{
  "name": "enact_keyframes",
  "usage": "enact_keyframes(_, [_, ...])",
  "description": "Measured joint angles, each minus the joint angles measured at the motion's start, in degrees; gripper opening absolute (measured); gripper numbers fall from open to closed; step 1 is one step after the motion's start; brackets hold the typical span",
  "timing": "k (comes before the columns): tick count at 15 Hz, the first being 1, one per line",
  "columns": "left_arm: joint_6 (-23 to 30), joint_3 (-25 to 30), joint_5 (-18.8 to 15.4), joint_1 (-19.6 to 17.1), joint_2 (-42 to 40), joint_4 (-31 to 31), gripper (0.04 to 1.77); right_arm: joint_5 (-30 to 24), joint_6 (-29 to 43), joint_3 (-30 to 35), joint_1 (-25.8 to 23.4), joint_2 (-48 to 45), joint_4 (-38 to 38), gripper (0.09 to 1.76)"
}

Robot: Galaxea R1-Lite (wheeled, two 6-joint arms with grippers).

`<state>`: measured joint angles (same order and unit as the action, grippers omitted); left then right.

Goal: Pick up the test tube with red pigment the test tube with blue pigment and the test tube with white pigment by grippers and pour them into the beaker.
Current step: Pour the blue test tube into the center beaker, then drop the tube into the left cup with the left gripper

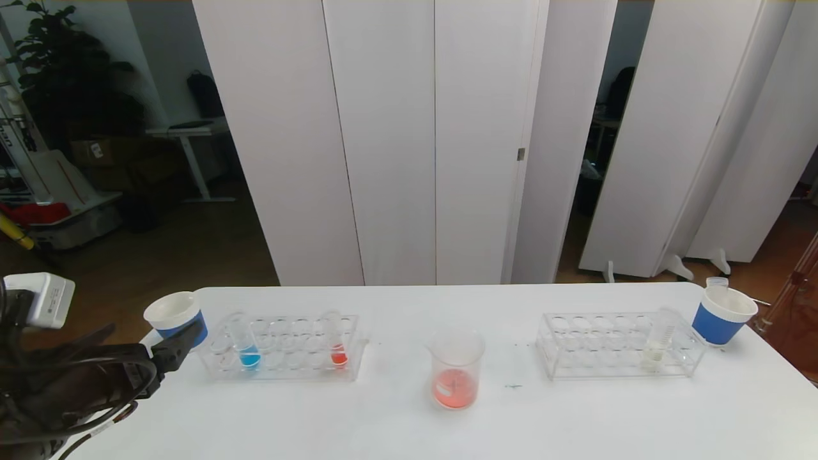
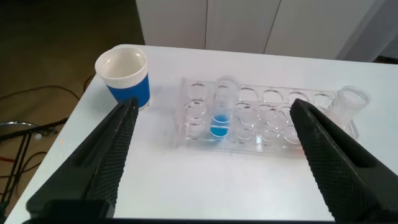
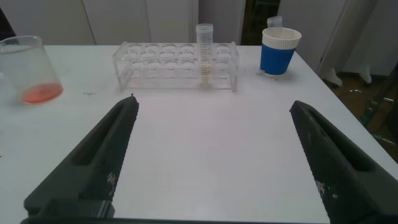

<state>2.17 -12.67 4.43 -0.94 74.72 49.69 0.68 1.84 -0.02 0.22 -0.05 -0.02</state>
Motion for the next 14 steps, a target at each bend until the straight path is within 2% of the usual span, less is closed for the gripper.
enact_keyframes(3, [0.6,1.2,-5.5,-0.3,3.8,2.8,1.74,0.0,0.0,0.0,0.0,0.0,0.0,1.75])
enact_keyframes(9, [2.5,2.2,-6.4,-0.7,10.4,9.8,1.74,0.0,0.0,0.0,0.0,0.0,0.0,1.75])
enact_keyframes(14, [2.9,3.9,-6.4,-0.1,19.1,22.6,1.74,0.0,0.0,0.0,0.0,0.0,0.0,1.75])
